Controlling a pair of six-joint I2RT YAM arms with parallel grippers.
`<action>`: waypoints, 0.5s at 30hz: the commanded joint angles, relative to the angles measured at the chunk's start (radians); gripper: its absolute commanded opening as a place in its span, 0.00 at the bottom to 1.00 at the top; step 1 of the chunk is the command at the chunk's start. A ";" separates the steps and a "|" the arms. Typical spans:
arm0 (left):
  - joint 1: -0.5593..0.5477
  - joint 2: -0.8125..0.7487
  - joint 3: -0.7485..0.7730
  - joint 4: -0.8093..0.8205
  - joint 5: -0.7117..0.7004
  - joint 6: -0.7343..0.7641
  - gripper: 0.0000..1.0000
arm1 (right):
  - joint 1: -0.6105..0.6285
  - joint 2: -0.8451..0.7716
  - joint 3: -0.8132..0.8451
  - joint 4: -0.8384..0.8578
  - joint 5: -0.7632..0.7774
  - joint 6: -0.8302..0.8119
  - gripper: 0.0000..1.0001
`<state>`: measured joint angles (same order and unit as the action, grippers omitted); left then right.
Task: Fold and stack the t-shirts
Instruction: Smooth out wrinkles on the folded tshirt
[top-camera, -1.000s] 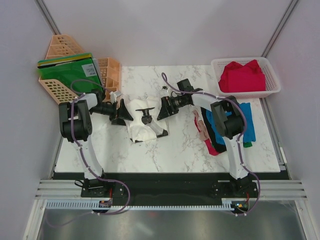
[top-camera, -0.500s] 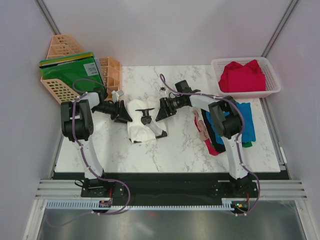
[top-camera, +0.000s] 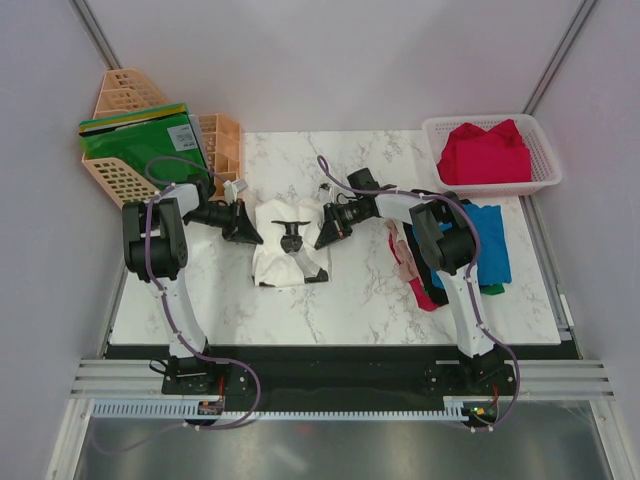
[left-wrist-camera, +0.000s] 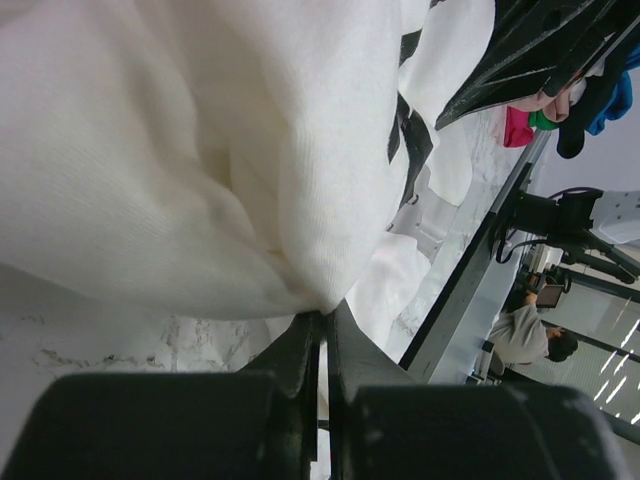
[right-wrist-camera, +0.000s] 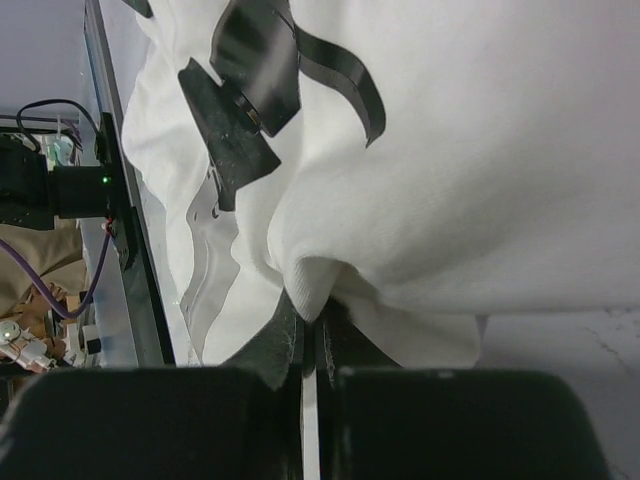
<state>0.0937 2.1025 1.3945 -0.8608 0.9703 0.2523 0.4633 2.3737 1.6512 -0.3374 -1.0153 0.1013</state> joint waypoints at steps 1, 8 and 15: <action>-0.043 0.037 -0.002 -0.032 0.038 0.039 0.02 | 0.017 0.024 -0.013 -0.048 0.075 -0.041 0.00; -0.049 -0.036 -0.031 -0.027 -0.012 0.073 0.02 | -0.002 -0.053 -0.048 -0.080 0.110 -0.092 0.00; -0.068 -0.197 -0.046 -0.026 -0.064 0.097 0.02 | -0.017 -0.171 -0.106 -0.109 0.107 -0.149 0.00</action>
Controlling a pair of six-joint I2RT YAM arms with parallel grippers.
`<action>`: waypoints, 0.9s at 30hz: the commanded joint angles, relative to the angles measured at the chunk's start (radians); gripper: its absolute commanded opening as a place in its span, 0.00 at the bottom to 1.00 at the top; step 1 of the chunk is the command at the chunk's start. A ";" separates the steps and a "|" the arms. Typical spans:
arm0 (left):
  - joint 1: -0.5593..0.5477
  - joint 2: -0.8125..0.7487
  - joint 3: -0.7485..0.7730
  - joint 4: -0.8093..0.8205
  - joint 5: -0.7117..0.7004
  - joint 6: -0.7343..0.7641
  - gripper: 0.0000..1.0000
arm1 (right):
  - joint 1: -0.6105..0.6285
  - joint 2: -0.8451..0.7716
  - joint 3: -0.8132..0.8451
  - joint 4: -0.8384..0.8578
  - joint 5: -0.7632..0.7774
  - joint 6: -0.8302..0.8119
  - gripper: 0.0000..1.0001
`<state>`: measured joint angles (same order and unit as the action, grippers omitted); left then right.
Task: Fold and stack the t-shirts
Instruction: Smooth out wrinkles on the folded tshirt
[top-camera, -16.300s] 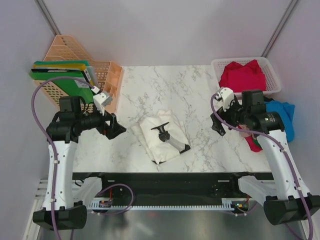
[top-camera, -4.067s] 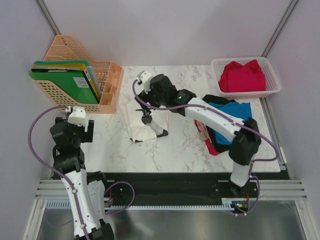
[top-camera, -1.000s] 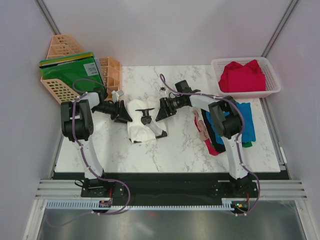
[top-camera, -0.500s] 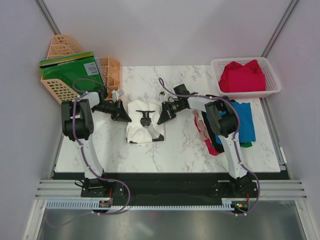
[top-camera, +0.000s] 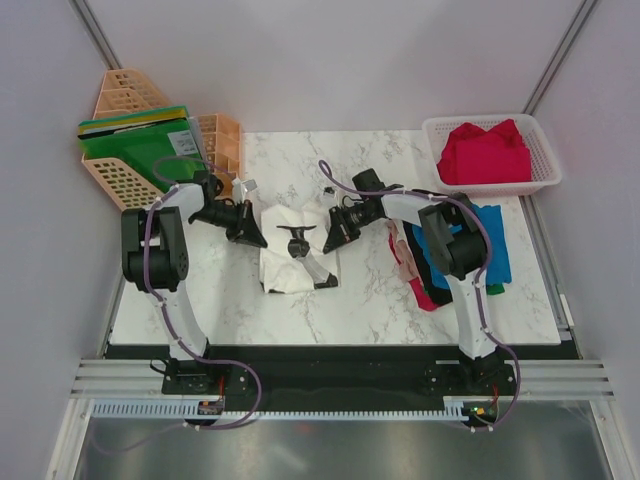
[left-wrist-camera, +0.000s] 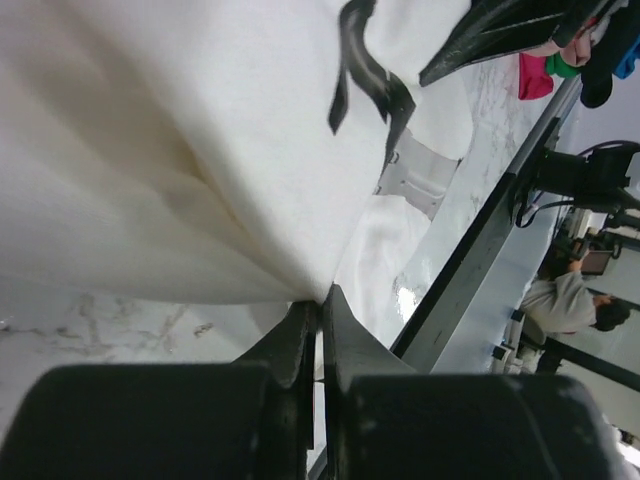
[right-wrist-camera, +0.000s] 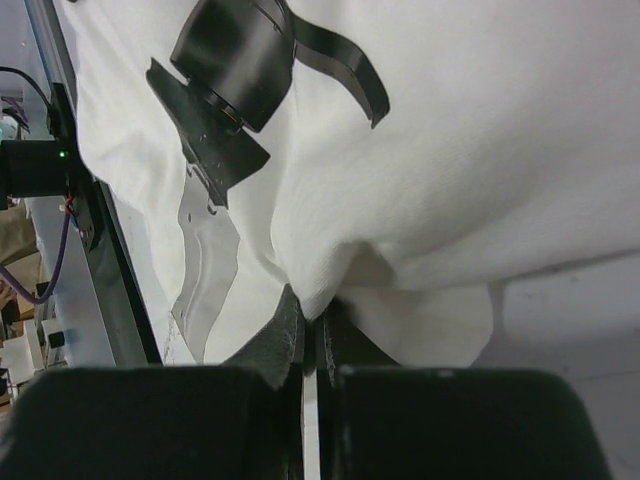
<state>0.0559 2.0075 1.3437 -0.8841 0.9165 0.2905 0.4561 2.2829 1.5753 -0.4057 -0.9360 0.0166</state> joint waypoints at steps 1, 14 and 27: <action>-0.031 -0.119 0.005 -0.004 -0.014 0.061 0.02 | -0.013 -0.106 -0.038 -0.041 0.026 -0.072 0.00; -0.045 -0.317 -0.025 -0.033 -0.045 0.094 0.02 | -0.071 -0.287 -0.110 -0.099 0.000 -0.125 0.00; -0.225 -0.403 -0.017 -0.042 -0.094 0.062 0.02 | -0.100 -0.491 -0.235 -0.137 -0.020 -0.149 0.00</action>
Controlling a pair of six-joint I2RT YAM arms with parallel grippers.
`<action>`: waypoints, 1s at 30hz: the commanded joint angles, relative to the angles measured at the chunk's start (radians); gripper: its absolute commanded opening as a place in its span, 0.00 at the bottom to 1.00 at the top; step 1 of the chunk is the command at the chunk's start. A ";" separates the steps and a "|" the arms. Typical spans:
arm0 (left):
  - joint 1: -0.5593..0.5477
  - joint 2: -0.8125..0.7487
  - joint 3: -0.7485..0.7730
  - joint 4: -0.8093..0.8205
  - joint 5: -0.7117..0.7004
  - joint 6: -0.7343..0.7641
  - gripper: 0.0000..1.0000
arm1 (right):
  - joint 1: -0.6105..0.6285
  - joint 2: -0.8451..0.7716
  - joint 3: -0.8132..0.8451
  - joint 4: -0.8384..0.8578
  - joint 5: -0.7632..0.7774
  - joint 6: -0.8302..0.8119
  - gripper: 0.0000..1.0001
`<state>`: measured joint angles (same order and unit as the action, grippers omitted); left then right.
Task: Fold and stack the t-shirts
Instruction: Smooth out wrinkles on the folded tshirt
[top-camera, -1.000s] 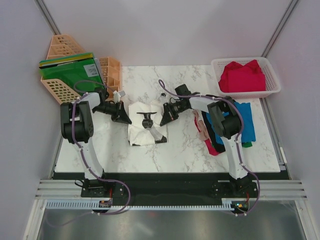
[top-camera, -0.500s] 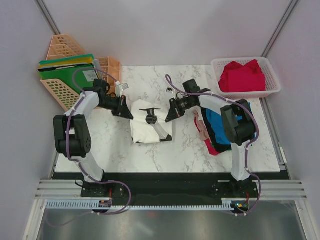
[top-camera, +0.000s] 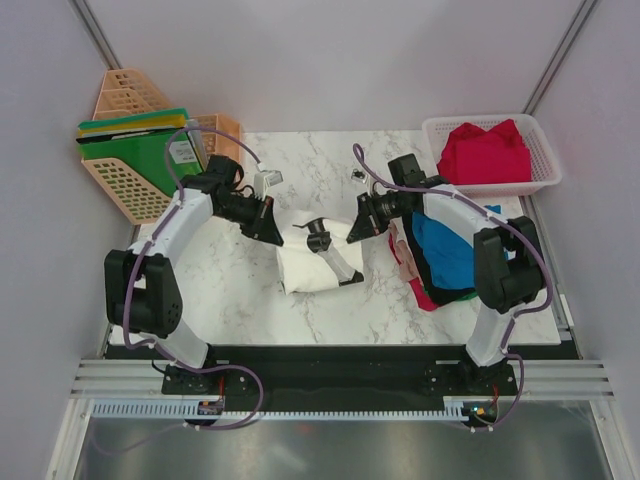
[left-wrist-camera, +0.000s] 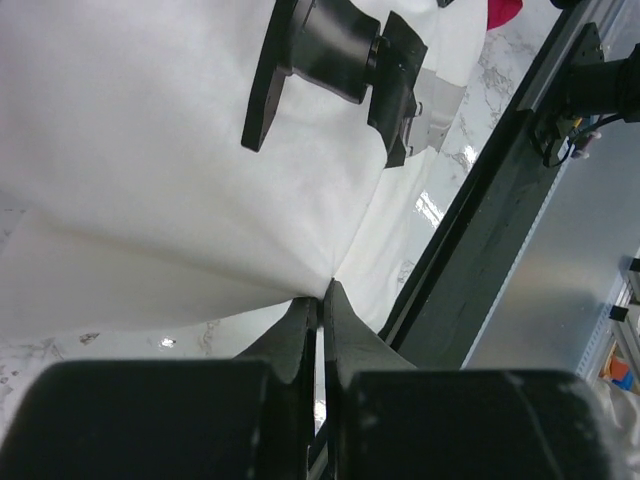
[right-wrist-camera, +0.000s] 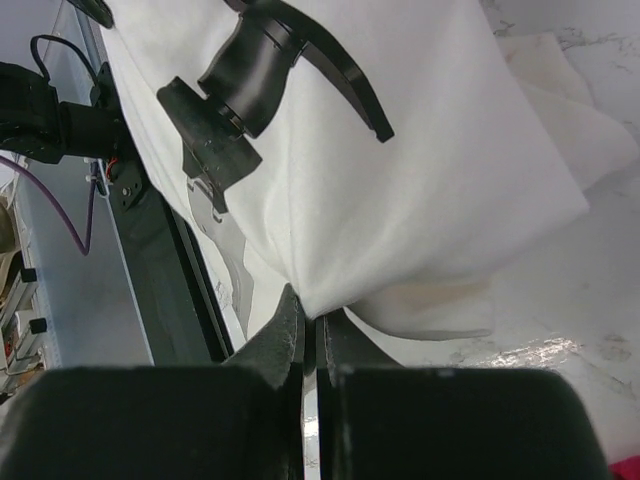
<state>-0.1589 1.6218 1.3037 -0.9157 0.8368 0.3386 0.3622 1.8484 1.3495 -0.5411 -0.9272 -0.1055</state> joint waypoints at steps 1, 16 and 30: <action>-0.014 -0.014 0.026 -0.011 -0.015 0.013 0.02 | -0.006 -0.057 -0.010 -0.003 -0.030 -0.026 0.00; -0.091 -0.024 0.065 -0.018 0.001 -0.015 0.02 | -0.016 -0.114 -0.004 -0.045 -0.027 -0.040 0.00; -0.096 0.099 -0.026 -0.121 0.077 0.053 0.02 | -0.008 0.046 -0.050 -0.077 -0.075 -0.086 0.00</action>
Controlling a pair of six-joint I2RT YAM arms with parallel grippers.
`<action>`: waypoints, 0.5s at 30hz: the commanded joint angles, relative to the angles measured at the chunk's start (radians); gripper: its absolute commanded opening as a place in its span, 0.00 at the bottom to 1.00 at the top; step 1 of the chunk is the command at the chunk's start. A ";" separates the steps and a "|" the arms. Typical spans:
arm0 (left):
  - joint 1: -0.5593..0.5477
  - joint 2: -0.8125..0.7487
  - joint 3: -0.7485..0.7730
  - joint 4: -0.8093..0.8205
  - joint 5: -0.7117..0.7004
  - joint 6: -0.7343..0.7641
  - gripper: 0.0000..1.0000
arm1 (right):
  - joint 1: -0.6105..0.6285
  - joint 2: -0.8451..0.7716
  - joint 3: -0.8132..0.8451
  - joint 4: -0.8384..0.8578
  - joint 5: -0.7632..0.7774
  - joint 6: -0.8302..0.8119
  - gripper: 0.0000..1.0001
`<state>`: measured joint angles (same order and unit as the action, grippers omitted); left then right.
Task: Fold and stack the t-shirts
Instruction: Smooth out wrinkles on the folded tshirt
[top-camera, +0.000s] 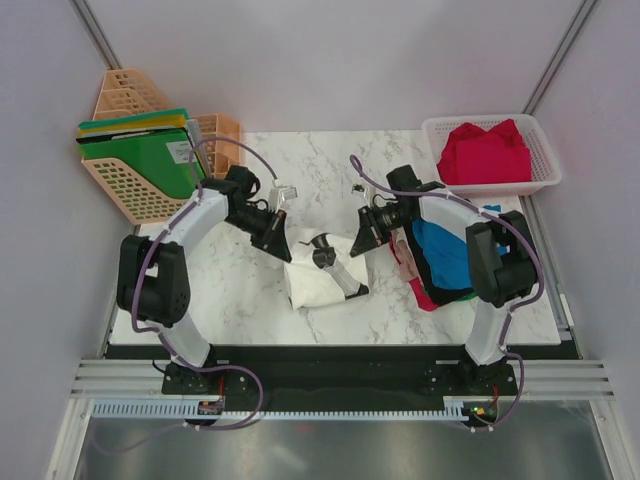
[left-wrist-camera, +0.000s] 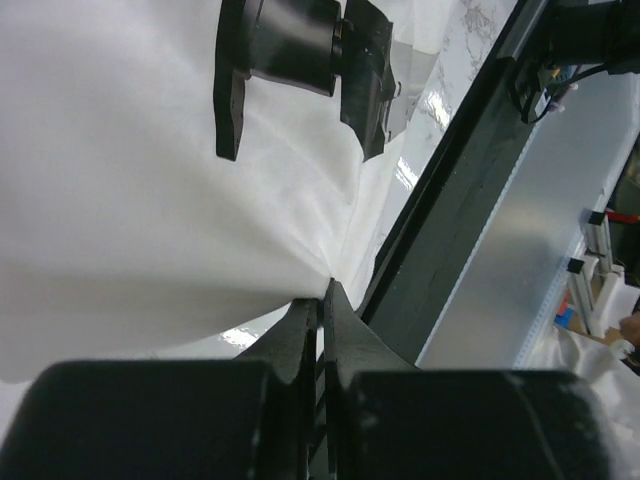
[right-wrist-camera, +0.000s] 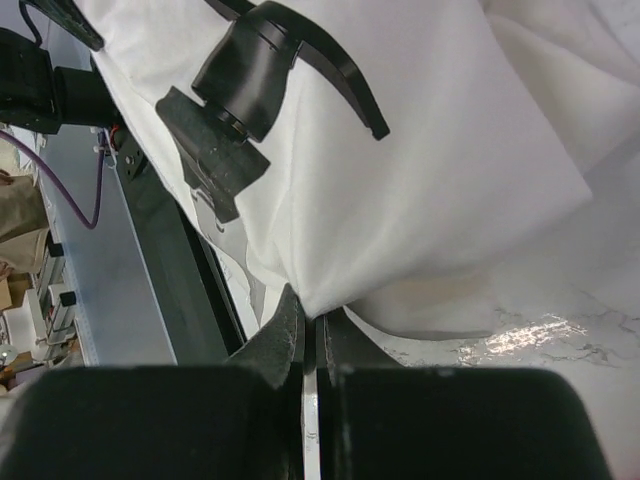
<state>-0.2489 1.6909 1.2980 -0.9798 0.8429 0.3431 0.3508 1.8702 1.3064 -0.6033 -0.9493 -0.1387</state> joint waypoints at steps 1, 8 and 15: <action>-0.006 0.039 -0.026 -0.059 0.079 0.053 0.02 | 0.007 0.029 -0.010 -0.029 -0.048 -0.061 0.00; -0.007 0.191 0.018 -0.151 0.183 0.102 0.02 | 0.022 0.122 -0.022 -0.070 -0.034 -0.116 0.00; -0.029 0.240 0.023 -0.165 0.182 0.112 0.02 | 0.043 0.155 -0.042 -0.067 -0.019 -0.151 0.14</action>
<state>-0.2646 1.9388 1.2869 -1.1130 0.9756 0.4080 0.3836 2.0201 1.2747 -0.6701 -0.9421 -0.2344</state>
